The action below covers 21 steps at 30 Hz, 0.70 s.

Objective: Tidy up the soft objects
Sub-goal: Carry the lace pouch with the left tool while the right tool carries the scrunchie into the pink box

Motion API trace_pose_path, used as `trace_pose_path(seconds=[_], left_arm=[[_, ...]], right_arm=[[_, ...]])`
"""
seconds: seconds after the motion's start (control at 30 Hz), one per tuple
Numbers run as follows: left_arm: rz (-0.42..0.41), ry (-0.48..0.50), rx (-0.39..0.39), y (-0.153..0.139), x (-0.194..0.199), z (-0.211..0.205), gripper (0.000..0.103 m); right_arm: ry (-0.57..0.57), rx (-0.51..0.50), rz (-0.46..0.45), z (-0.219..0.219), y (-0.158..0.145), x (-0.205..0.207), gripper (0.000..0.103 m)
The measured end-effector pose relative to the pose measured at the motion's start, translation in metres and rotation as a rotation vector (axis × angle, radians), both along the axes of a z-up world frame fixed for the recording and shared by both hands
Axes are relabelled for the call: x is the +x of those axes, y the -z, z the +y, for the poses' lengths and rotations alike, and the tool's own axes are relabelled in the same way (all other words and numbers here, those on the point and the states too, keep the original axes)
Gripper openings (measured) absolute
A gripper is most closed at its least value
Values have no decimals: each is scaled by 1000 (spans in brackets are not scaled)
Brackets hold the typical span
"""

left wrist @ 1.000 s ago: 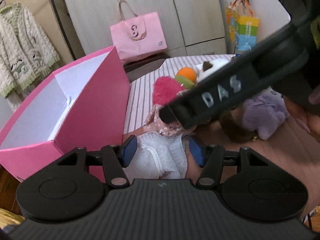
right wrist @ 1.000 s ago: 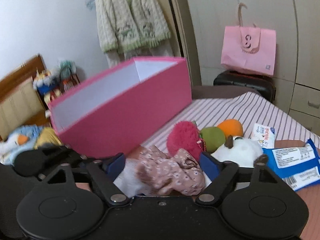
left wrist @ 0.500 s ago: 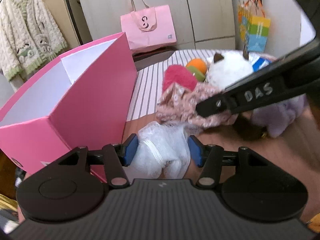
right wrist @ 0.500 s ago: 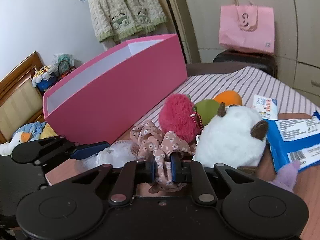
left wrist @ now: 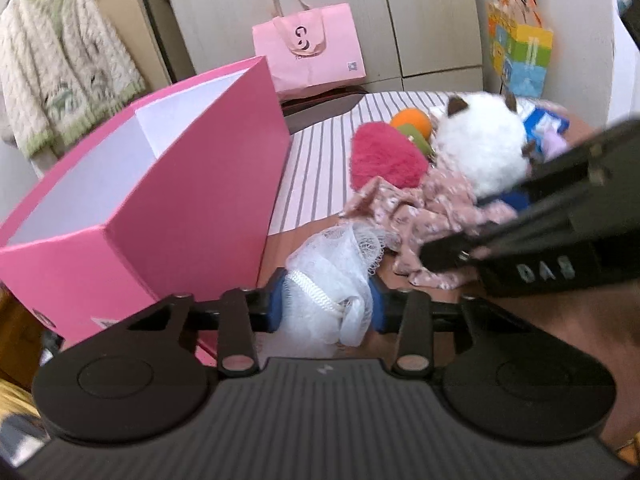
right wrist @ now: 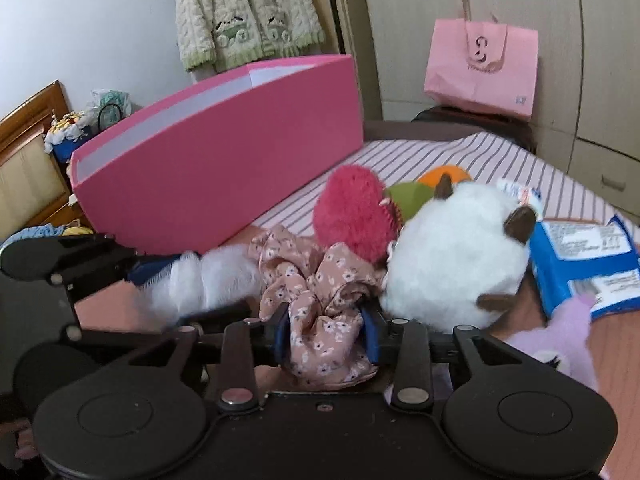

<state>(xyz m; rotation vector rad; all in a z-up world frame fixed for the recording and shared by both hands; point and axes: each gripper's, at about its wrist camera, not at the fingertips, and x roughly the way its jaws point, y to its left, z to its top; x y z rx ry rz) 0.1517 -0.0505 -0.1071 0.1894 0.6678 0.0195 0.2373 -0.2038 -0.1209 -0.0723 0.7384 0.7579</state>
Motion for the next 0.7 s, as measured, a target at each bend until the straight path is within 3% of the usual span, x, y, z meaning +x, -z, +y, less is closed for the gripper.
trace_pose_path(seconds=[0.03, 0.1, 0.33, 0.7], left_arm=[[6, -2, -34, -3, 1, 5, 37], [20, 8, -104, -10, 0, 15, 36], [33, 54, -204, -17, -6, 22, 36], [53, 164, -193, -24, -30, 17, 36]], right_arm=[[-18, 0, -6, 0, 1, -3, 21], [-33, 23, 1, -3, 0, -6, 18], [-14, 76, 4, -17, -12, -30, 17], [100, 23, 3, -22, -18, -60, 17]])
